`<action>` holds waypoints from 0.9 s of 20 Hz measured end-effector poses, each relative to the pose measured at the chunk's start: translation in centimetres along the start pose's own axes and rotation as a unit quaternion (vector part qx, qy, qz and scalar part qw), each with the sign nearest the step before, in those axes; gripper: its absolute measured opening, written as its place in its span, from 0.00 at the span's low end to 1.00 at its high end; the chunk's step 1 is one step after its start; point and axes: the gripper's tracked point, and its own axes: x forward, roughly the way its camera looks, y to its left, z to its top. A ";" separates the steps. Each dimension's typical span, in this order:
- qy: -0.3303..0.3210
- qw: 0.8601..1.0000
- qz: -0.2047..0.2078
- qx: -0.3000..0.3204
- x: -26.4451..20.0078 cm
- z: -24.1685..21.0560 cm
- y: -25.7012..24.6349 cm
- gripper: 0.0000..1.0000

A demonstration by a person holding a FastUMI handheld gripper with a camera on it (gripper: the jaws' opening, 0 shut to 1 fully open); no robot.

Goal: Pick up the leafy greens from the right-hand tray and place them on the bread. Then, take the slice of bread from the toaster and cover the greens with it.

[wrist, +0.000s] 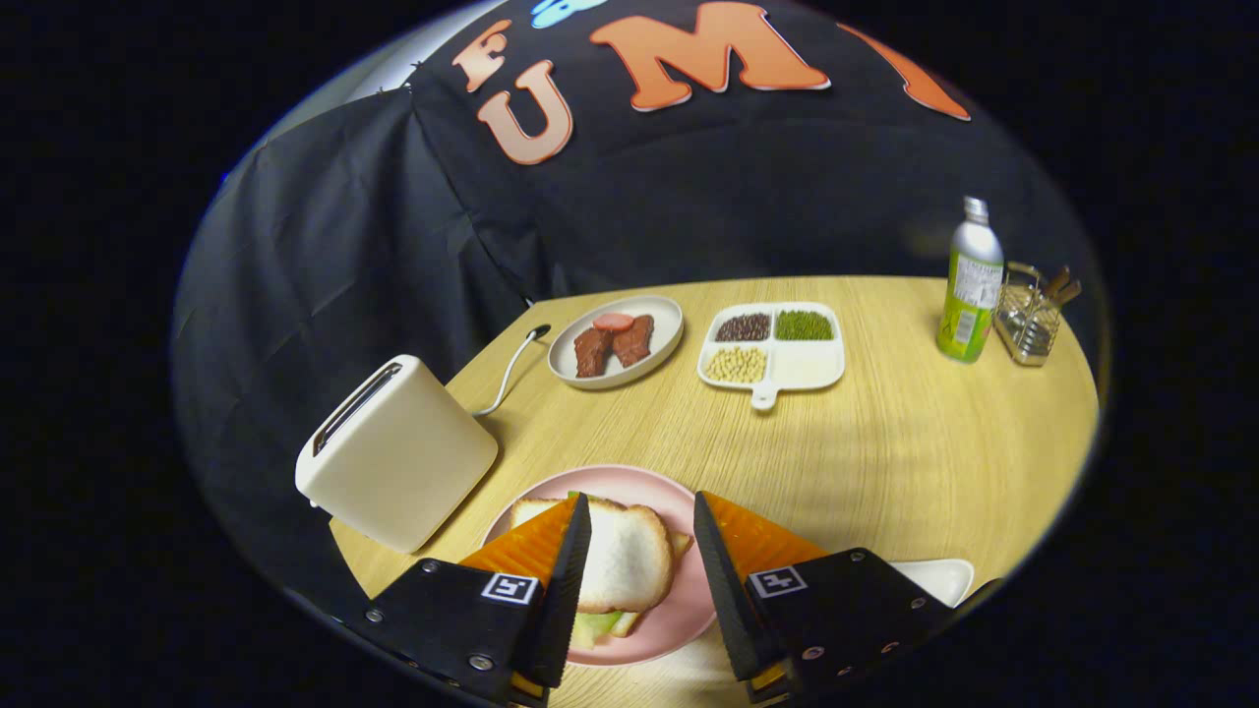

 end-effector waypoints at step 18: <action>-0.293 0.940 -0.136 -0.111 -13.7 11.4 2.4 0.97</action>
